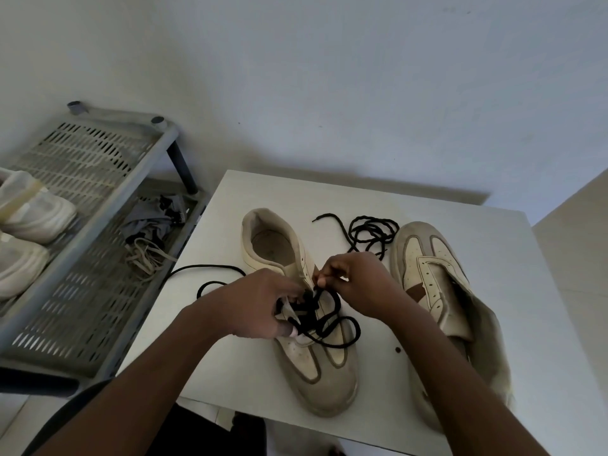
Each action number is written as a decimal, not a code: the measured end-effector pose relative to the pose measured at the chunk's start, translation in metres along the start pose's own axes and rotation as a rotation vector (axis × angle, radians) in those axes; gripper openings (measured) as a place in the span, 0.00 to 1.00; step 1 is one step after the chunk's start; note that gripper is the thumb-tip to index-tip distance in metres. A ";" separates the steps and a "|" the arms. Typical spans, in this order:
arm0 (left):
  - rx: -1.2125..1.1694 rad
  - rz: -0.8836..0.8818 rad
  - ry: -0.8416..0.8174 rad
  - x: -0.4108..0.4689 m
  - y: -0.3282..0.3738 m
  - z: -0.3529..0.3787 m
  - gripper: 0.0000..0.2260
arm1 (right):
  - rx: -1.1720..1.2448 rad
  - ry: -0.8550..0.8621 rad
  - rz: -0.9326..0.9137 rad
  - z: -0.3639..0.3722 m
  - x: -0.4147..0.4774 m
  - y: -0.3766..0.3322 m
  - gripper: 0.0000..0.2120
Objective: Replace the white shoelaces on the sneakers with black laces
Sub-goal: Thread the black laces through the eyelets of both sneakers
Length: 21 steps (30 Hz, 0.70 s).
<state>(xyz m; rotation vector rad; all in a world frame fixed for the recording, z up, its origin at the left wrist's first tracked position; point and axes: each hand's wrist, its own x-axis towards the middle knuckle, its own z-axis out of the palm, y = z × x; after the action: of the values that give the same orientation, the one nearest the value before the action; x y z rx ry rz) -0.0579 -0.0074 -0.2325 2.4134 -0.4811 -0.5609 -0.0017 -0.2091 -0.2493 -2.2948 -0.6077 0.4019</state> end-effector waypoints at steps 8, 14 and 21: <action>0.010 -0.039 -0.068 -0.003 0.003 0.000 0.15 | -0.065 -0.075 0.094 -0.007 -0.012 -0.004 0.09; 0.025 -0.065 -0.067 -0.003 0.005 -0.001 0.18 | -0.010 0.753 0.405 -0.034 -0.006 0.020 0.10; 0.040 -0.076 -0.056 -0.002 0.004 0.000 0.19 | -0.264 0.489 0.204 -0.018 -0.004 0.012 0.24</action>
<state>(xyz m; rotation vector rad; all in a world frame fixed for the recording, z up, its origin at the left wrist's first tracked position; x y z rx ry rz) -0.0600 -0.0094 -0.2300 2.4679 -0.4293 -0.6588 0.0064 -0.2292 -0.2449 -2.5857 -0.1881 -0.1618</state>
